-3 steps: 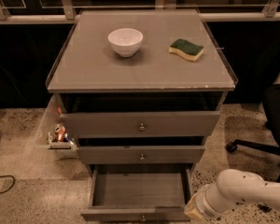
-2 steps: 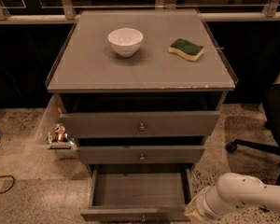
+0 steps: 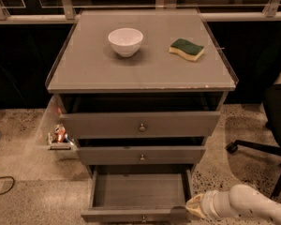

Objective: Close bottom drawer

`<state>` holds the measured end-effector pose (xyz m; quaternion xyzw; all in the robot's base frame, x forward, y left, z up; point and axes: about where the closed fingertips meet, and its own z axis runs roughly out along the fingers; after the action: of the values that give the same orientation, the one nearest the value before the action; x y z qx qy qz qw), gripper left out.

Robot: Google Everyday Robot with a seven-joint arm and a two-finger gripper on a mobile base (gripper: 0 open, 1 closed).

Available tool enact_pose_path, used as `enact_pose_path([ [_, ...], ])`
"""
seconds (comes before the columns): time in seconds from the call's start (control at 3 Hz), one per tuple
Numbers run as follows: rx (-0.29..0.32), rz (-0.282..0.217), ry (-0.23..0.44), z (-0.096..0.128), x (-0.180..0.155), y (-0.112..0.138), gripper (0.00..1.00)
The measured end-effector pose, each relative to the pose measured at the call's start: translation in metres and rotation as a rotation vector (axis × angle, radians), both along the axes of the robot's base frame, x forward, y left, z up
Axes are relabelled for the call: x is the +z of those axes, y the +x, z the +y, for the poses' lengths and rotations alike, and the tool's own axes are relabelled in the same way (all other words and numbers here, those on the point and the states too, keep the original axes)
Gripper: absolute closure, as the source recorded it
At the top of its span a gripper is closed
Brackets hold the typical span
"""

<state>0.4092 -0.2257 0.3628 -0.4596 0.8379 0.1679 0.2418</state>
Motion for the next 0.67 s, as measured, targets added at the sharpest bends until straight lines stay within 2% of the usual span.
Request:
enact_pose_path([
  [0.33, 0.009, -0.052, 0.01, -0.01, -0.0143, 0.0084, 1.0],
  [0.67, 0.01, -0.052, 0.01, -0.0097, -0.0143, 0.0084, 1.0],
])
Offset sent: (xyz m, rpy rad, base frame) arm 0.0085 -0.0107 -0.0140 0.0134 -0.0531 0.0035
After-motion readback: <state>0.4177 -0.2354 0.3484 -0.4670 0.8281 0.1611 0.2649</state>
